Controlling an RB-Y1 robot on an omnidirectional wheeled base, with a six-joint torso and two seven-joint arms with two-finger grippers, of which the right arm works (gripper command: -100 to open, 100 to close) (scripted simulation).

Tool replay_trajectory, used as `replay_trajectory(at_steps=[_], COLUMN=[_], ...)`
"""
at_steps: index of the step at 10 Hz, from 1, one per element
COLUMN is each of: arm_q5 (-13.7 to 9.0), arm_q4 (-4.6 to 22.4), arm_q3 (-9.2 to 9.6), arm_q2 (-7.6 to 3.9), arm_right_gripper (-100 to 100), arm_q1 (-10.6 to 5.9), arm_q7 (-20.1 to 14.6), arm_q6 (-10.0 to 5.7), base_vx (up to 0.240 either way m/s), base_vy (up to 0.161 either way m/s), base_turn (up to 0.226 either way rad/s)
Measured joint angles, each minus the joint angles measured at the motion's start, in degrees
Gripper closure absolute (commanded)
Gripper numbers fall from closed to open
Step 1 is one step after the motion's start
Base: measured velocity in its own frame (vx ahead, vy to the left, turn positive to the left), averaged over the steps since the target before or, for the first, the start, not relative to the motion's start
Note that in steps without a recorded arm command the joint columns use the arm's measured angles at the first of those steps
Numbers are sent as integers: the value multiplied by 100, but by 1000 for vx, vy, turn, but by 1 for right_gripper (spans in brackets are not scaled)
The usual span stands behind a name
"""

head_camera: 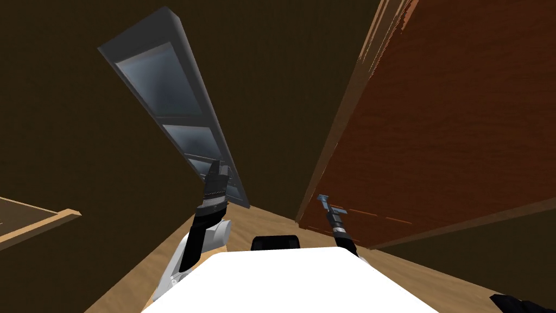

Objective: Pull the door open

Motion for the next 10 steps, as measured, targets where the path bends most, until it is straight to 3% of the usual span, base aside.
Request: replay_trajectory(at_steps=[6, 8, 10], arm_q5=[176, 197, 228], arm_q4=[-2, -36, 66], arm_q3=[304, 337, 381], arm_q2=[-295, -323, -404], arm_right_gripper=[100, 100, 100], arm_q1=[292, 379, 432], arm_q7=[-415, -461, -555], arm_q6=[-312, -345, -574], base_vx=[-189, -200, -216], base_vy=[-39, -39, -60], base_turn=[116, 170, 147])
